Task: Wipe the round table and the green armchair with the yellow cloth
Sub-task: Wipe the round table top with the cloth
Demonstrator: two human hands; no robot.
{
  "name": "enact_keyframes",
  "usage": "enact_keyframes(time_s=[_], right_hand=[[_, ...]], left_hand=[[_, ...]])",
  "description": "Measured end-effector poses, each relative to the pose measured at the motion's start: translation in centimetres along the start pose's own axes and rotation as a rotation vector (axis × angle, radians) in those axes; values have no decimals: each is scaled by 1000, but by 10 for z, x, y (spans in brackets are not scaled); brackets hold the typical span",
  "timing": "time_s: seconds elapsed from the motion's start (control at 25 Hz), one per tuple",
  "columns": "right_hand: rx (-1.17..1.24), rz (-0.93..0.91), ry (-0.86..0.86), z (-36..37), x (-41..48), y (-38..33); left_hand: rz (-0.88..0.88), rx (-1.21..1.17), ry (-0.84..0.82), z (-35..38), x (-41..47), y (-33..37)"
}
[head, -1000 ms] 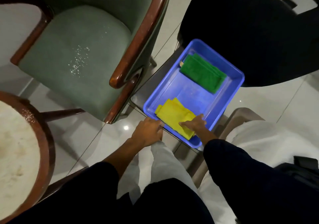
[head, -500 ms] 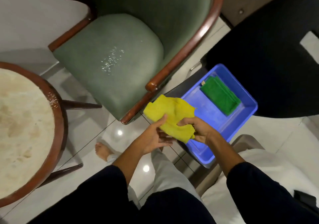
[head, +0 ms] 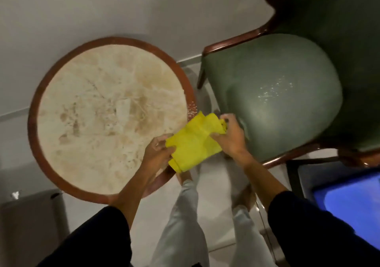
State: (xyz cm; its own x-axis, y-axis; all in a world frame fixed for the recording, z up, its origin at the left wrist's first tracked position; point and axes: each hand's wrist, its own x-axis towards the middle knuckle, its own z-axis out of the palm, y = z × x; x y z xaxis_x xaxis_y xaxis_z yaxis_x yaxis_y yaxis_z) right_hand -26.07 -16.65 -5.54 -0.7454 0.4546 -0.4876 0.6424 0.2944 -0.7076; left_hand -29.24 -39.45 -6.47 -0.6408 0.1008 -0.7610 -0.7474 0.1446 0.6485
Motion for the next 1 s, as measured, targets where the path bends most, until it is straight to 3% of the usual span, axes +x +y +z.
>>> enact_keyframes(time_s=[0.08, 0.16, 0.24, 0.32, 0.4, 0.52, 0.64, 0.72, 0.88, 1.0], right_hand=[[-304, -149, 130, 53, 21, -21], [-467, -110, 184, 110, 22, -27], [-476, -15, 176, 155, 15, -28], [-495, 19, 234, 174, 33, -33], [-582, -65, 259, 174, 72, -41], [-703, -273, 236, 175, 152, -75], [-764, -365, 187, 199, 203, -127], [-850, -518, 123, 215, 198, -133], [-917, -1003, -204, 197, 118, -67], [-928, -1308, -493, 159, 96, -39]], left_hand=[[200, 373, 138, -23, 12, -1], [478, 921, 313, -48, 31, -12], [695, 1168, 489, -68, 61, -10], [732, 1361, 562, -88, 99, 3], [683, 1470, 568, -111, 138, 15], [728, 1477, 653, -129, 168, 7], [827, 1451, 699, -129, 171, 2], [786, 1282, 682, -128, 170, 10], [695, 923, 630, -121, 156, 21], [650, 1011, 513, -109, 141, 32]])
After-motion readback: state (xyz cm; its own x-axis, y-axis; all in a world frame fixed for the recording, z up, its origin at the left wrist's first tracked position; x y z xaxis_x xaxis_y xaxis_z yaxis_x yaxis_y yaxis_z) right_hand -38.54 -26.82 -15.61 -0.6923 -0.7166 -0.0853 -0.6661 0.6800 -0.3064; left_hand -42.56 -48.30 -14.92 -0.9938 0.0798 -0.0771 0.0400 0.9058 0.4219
